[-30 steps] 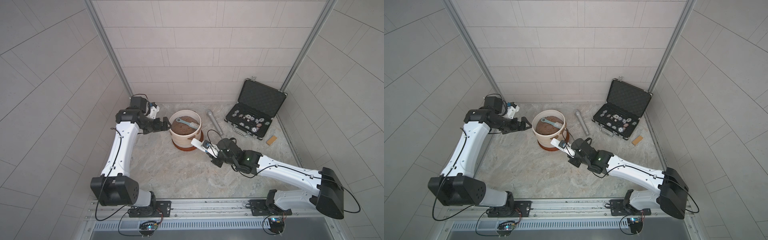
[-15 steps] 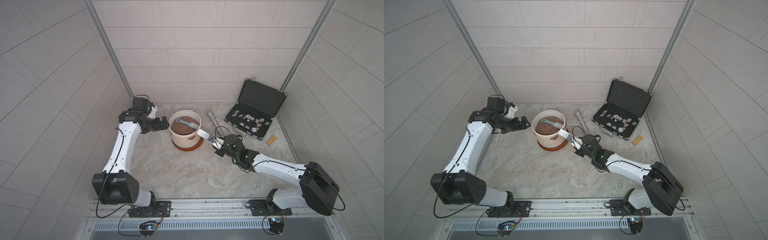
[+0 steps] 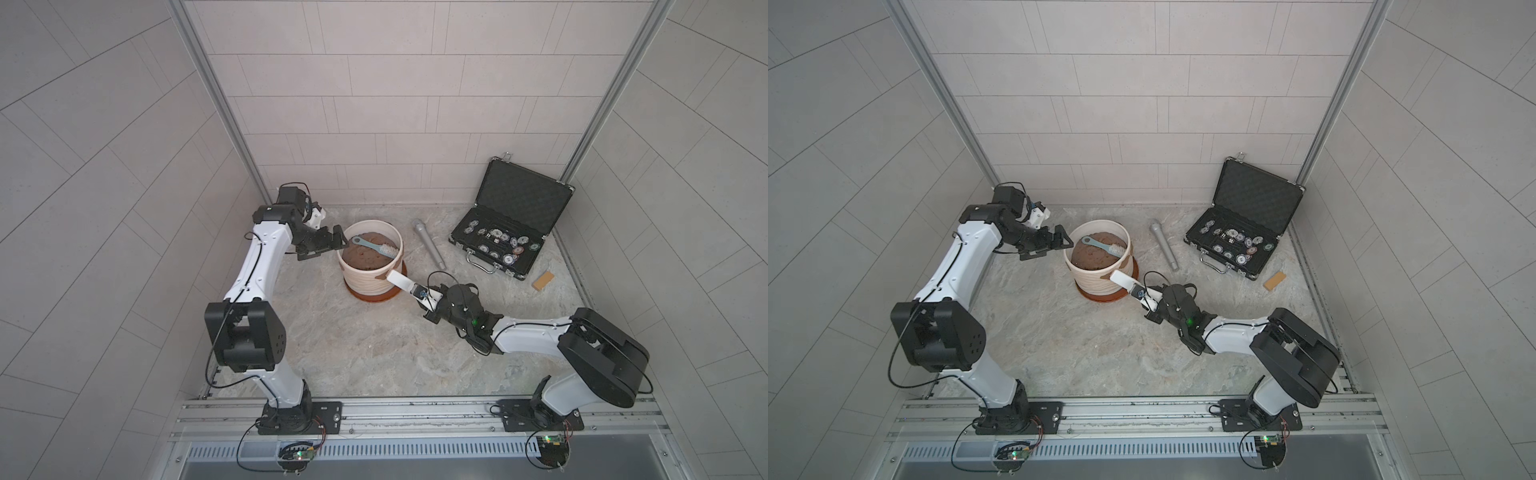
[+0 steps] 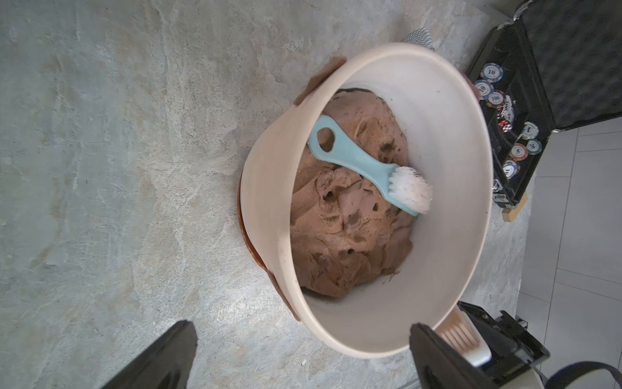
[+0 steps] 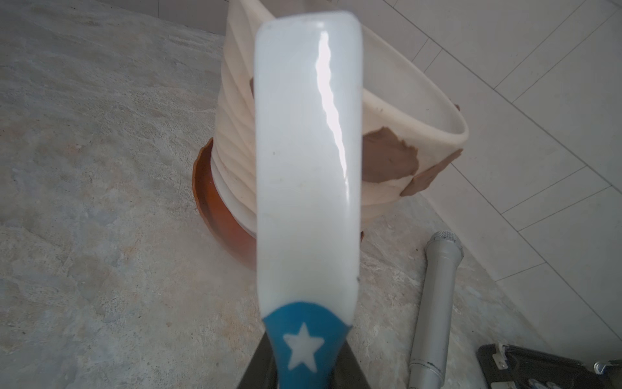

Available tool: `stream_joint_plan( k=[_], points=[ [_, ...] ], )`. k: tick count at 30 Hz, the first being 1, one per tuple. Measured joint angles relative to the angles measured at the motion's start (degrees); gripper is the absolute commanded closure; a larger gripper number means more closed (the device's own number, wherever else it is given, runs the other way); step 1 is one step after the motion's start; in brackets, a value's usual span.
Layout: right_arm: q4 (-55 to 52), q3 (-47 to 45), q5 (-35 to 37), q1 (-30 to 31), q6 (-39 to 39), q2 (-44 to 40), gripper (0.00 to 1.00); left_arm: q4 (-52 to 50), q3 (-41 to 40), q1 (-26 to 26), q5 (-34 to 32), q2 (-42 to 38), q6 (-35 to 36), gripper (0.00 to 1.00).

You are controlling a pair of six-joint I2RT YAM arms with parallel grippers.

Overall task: Scrub the dried mud off the ceramic pot
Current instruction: Rotate the pot on the tray.

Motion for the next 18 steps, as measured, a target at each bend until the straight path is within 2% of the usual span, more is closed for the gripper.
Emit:
stream_joint_plan(
  k=[5, 9, 18],
  points=[
    [-0.7, 1.3, 0.2, 0.2, -11.6, -1.9, 1.0, -1.6, 4.6, -1.0, -2.6, 4.3, 2.1, 0.18],
    [-4.3, 3.0, 0.2, 0.3, -17.2, -5.5, 1.0, -2.4, 9.8, -1.5, -4.3, 7.8, 4.1, 0.32],
    [-14.1, 6.1, -0.3, 2.1, -20.6, -15.8, 1.0, -3.7, 17.6, -5.2, -11.5, 14.1, 6.7, 0.34]
  ],
)
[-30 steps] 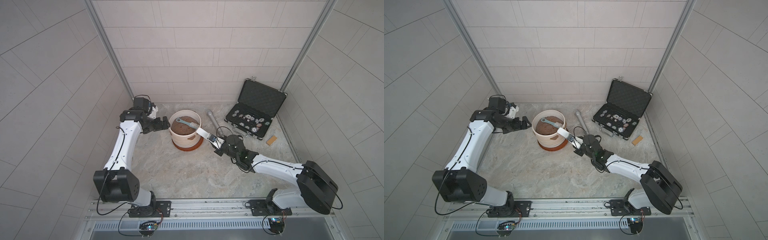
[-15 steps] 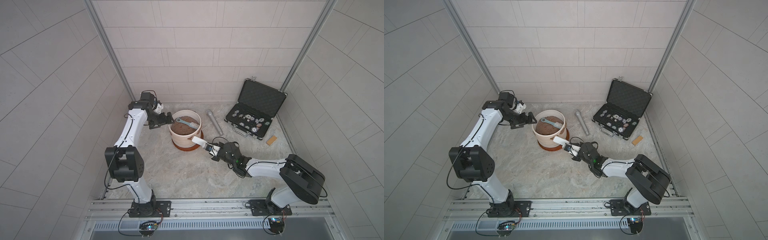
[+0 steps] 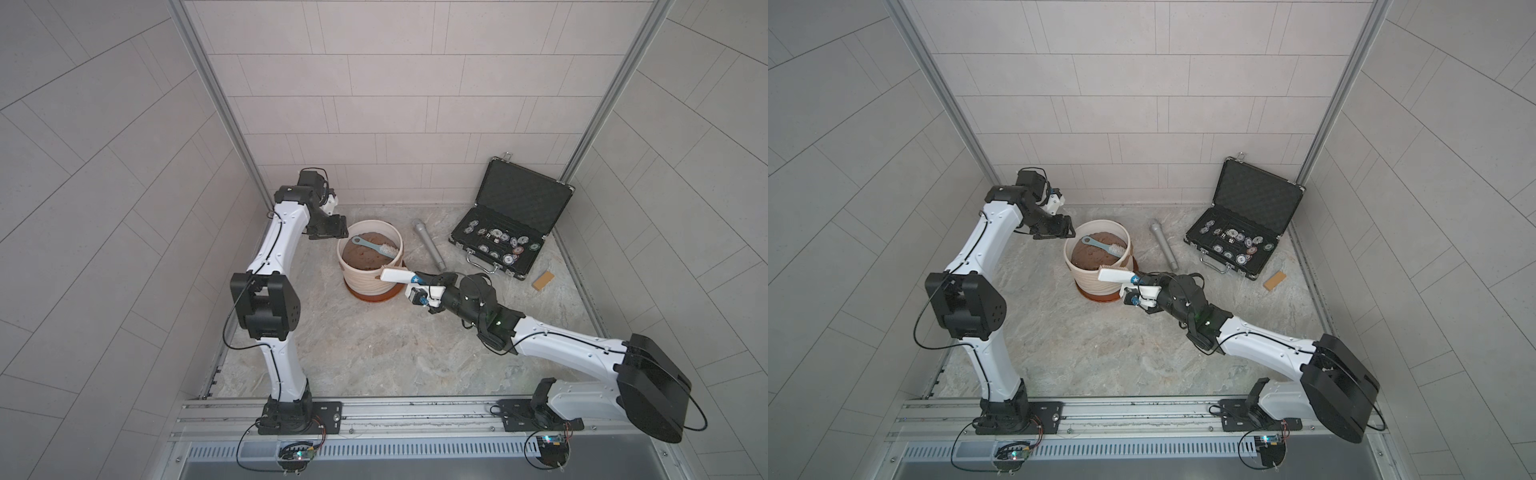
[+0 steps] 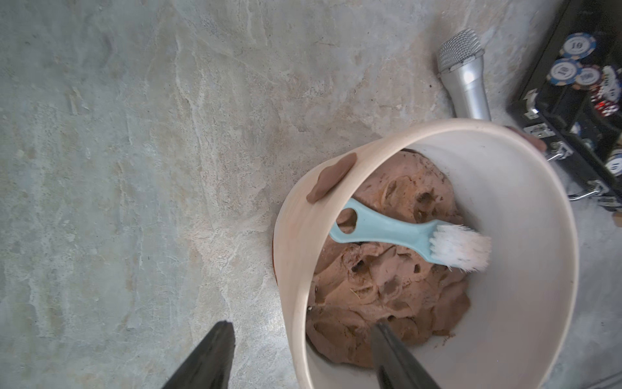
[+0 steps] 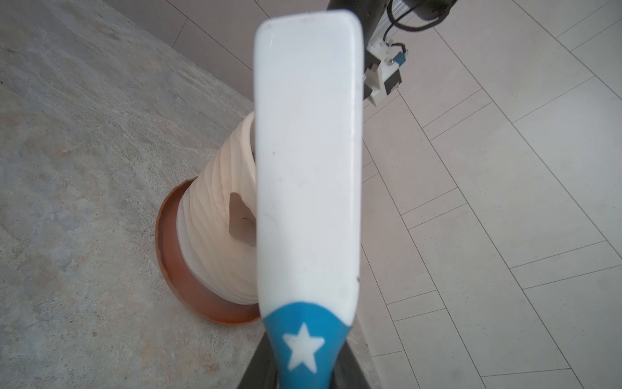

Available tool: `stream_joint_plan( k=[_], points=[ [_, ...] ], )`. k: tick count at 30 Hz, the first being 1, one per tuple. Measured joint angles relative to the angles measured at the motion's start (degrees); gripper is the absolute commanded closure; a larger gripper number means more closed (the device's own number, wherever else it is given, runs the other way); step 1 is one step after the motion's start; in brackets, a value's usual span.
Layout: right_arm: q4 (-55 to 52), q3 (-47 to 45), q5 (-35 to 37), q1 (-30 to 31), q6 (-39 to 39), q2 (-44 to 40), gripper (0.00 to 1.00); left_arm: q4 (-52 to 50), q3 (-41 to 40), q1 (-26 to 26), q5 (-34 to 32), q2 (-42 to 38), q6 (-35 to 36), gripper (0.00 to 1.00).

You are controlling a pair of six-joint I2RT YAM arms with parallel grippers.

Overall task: Scrub the dried mud off the ceramic pot
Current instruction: Rotate the pot on the tray.

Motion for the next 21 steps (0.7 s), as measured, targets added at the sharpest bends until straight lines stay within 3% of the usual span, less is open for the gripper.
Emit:
stream_joint_plan(
  k=[6, 13, 21],
  points=[
    [-6.7, 0.3, -0.1, 1.1, 0.5, -5.7, 1.0, -1.4, 1.6, -1.8, -3.7, 4.5, 0.7, 0.7],
    [-12.2, 1.4, -0.6, 1.5, 1.8, -9.4, 1.0, -2.6, 2.5, -1.9, -4.4, 5.7, 0.7, 0.71],
    [-17.5, 2.4, -1.2, 1.5, 2.6, -9.5, 1.0, -4.2, 4.6, -3.1, -6.0, 6.5, 4.1, 0.83]
  ],
)
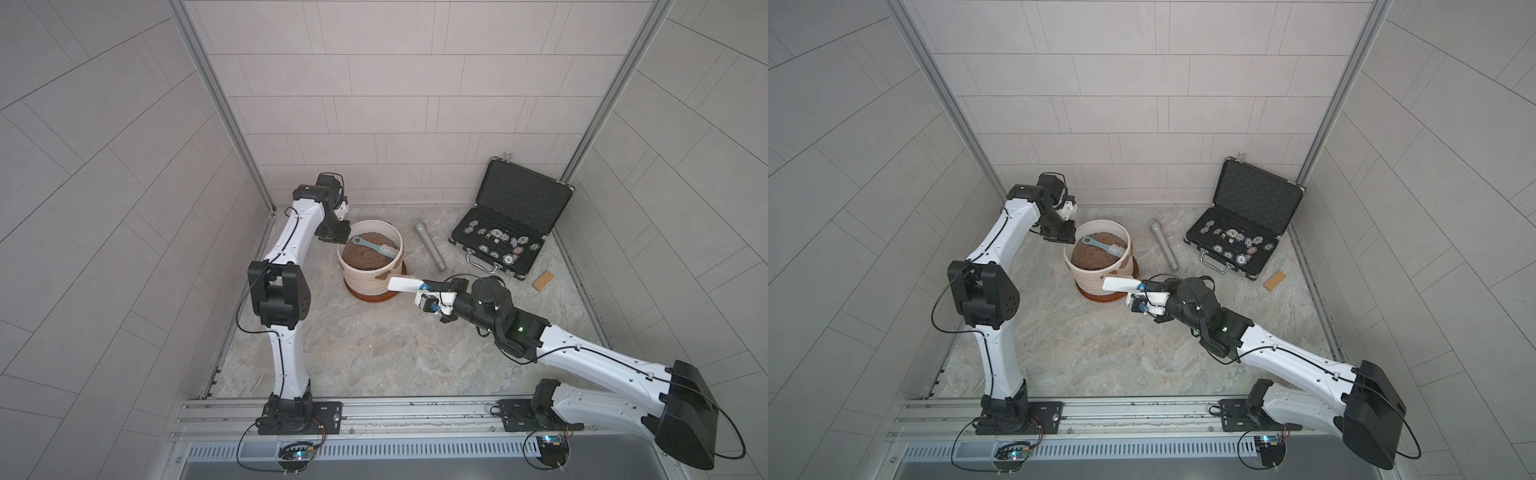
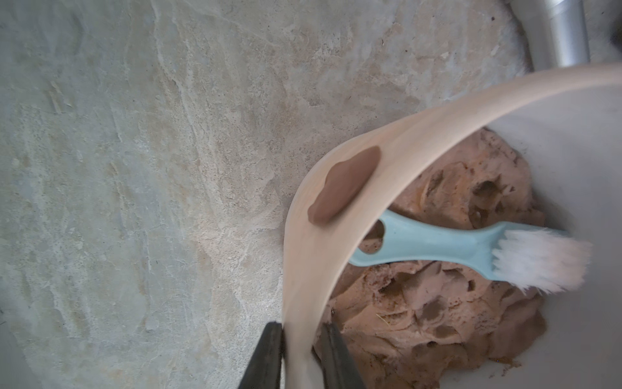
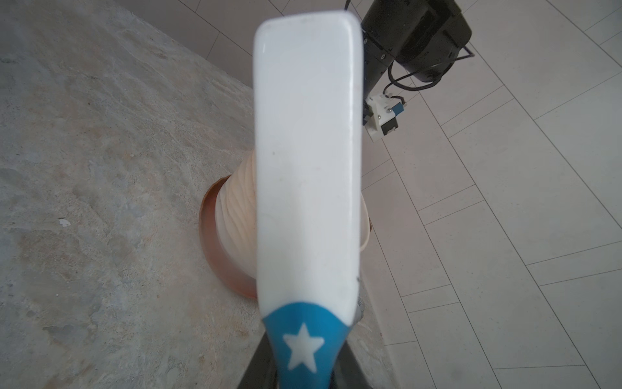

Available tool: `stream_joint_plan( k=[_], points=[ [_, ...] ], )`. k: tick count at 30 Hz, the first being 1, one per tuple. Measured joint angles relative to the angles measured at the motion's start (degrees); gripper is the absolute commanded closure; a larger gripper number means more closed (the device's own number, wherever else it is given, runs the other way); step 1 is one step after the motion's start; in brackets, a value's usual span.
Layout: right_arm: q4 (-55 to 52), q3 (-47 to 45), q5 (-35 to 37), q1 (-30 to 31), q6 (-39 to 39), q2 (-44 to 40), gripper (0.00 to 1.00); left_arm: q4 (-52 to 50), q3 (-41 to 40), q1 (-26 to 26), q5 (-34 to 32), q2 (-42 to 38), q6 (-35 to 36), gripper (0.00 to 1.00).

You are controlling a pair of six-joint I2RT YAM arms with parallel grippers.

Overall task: Scrub the dried mud off the ceramic pot
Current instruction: Rotate the pot on the tray.

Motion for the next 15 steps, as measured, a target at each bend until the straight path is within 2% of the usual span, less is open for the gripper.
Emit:
stream_joint_plan(
  k=[4, 6, 15],
  points=[
    [-3.1, 2.2, 0.3, 0.0, -0.2, 1.5, 1.0, -0.7, 1.0, -0.4, -1.8, 0.6, 3.1, 0.97],
    [-3.6, 2.2, 0.3, -0.3, -0.2, 1.8, 1.0, -0.7, 1.5, -1.2, -3.4, 0.9, 4.5, 1.0],
    [-2.8, 1.7, -0.9, -3.7, -4.7, 6.0, 1.0, -0.5, 3.9, -2.2, -4.1, 2.7, 9.9, 1.0]
  ],
)
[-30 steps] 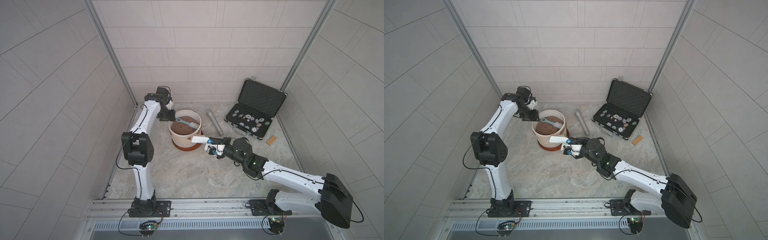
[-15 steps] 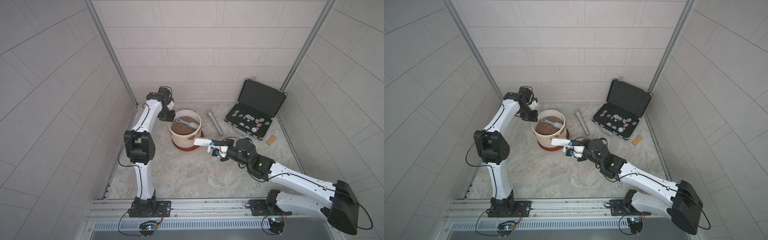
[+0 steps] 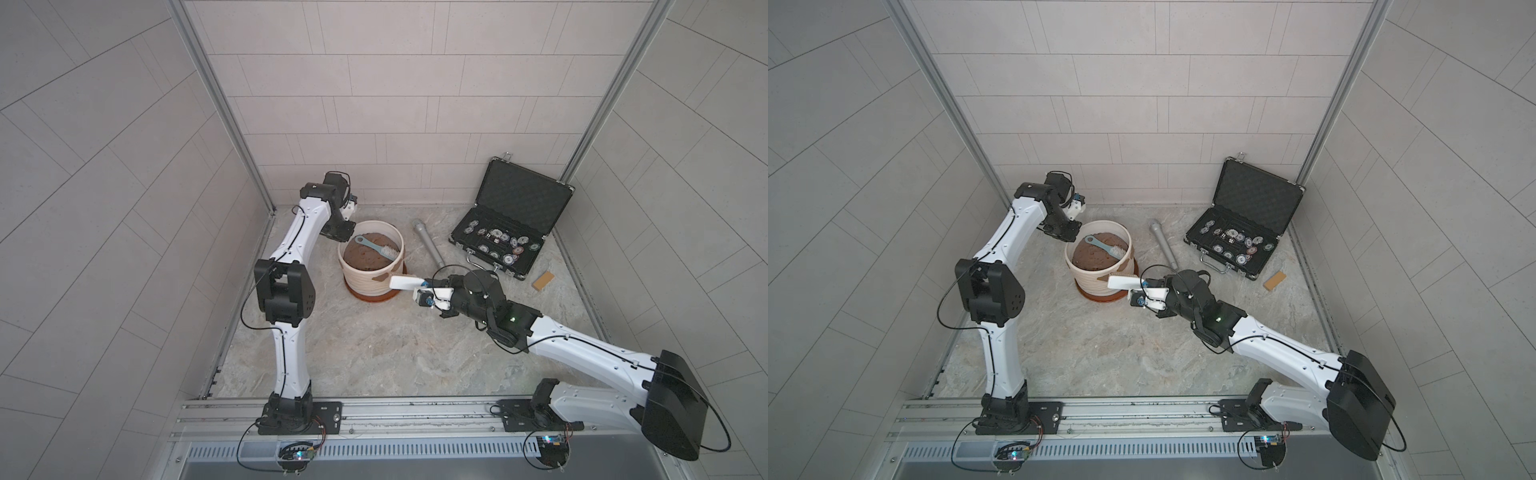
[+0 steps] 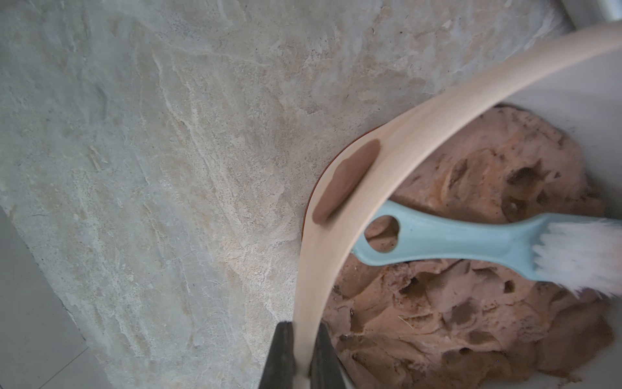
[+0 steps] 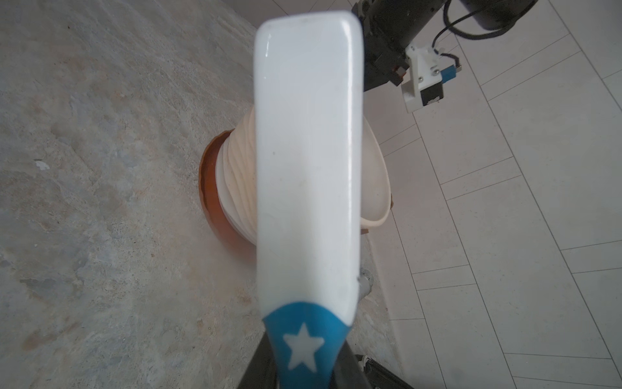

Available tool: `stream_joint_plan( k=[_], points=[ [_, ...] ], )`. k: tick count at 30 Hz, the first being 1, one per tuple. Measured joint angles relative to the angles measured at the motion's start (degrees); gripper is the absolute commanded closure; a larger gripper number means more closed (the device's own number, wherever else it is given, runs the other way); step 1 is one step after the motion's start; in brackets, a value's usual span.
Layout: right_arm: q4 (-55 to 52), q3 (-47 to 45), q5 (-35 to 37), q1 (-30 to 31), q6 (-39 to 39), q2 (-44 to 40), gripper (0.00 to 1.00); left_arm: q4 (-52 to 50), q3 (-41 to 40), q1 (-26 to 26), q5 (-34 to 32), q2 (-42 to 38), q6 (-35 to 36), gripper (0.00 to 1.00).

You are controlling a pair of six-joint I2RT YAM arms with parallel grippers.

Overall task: Scrub the dried mud off the ceramic pot
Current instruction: Rotate the pot on the tray.

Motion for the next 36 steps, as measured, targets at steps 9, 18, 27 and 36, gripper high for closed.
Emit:
stream_joint_plan(
  k=[9, 18, 27, 36],
  points=[
    [7.6, -0.7, -2.3, 1.4, -7.4, 5.1, 1.0, 1.7, 0.9, -1.5, 0.6, 0.8, 4.9, 1.0],
    [21.3, -1.9, 1.4, 3.2, -15.2, 14.3, 1.0, 2.8, -0.5, -1.8, 2.0, 0.3, 7.2, 1.0],
    [27.9, 0.2, 7.0, 3.6, -17.9, 19.0, 1.0, 3.0, -0.6, -1.8, 2.6, 0.3, 7.9, 1.0],
    [29.4, 0.4, 12.3, 5.6, -18.0, 24.7, 1.0, 3.8, -1.5, -1.8, 2.8, -0.2, 8.1, 1.0]
  ],
)
